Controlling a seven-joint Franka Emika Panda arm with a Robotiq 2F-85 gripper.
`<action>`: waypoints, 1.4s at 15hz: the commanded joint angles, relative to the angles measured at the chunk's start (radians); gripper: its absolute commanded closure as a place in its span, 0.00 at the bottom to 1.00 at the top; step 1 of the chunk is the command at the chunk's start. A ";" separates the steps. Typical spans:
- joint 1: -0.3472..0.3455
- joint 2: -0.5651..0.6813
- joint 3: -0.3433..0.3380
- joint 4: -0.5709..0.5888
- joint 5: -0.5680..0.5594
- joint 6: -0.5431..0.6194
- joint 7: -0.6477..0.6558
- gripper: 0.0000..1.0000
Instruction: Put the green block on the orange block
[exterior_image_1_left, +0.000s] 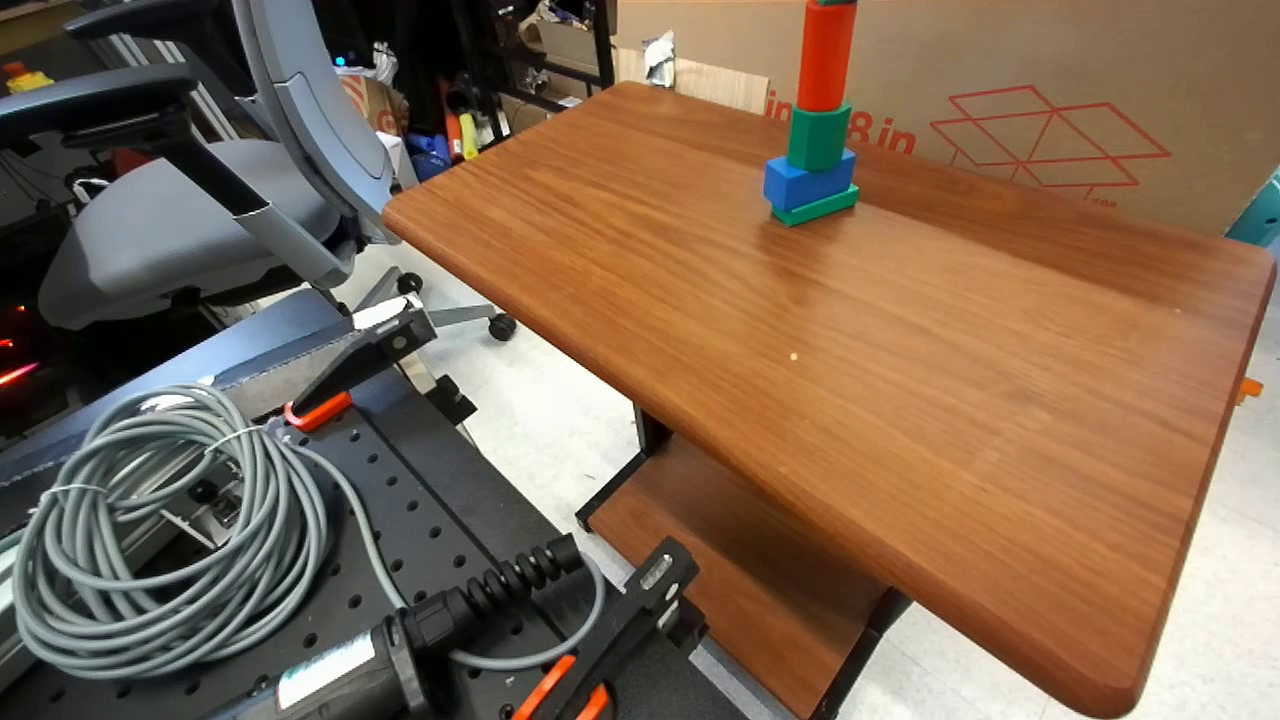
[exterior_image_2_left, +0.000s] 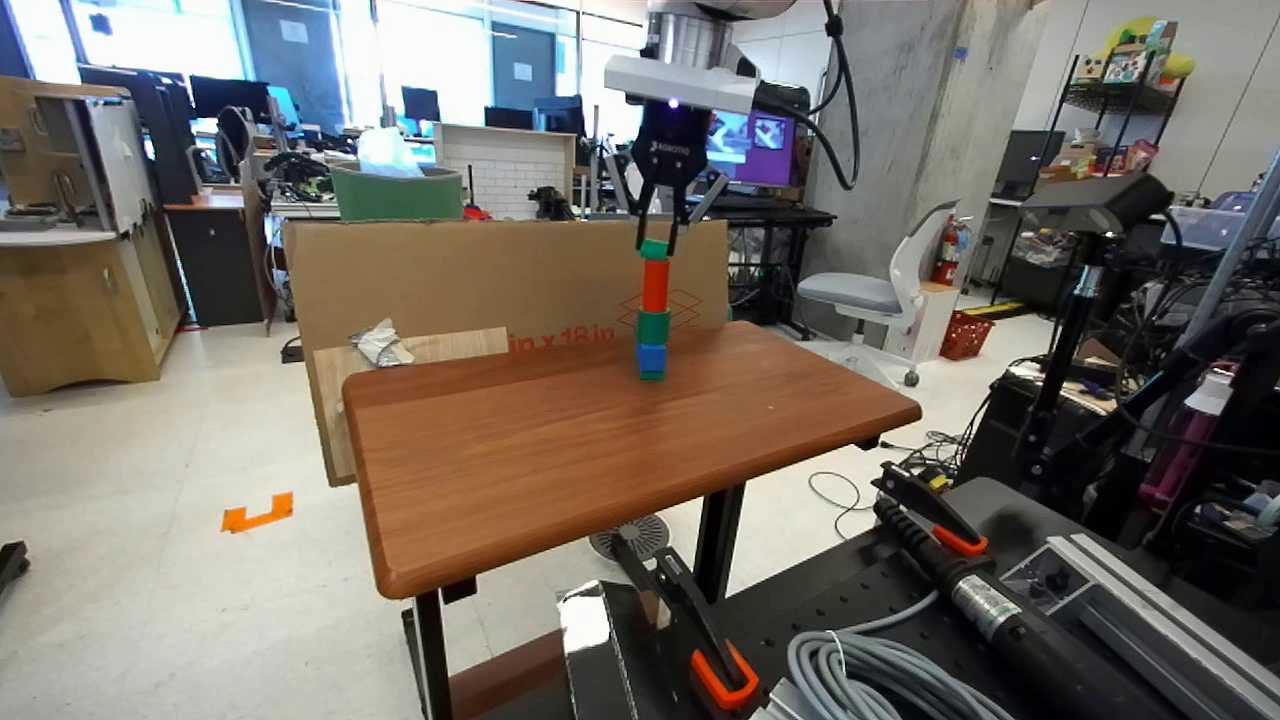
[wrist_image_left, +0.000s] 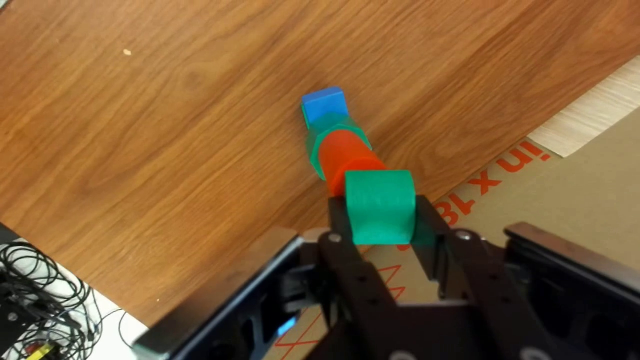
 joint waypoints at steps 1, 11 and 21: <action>0.000 0.010 0.006 0.034 0.015 -0.054 0.004 0.91; 0.007 -0.018 -0.016 0.011 -0.019 -0.051 0.060 0.19; -0.015 -0.269 0.000 -0.118 -0.026 -0.216 0.031 0.00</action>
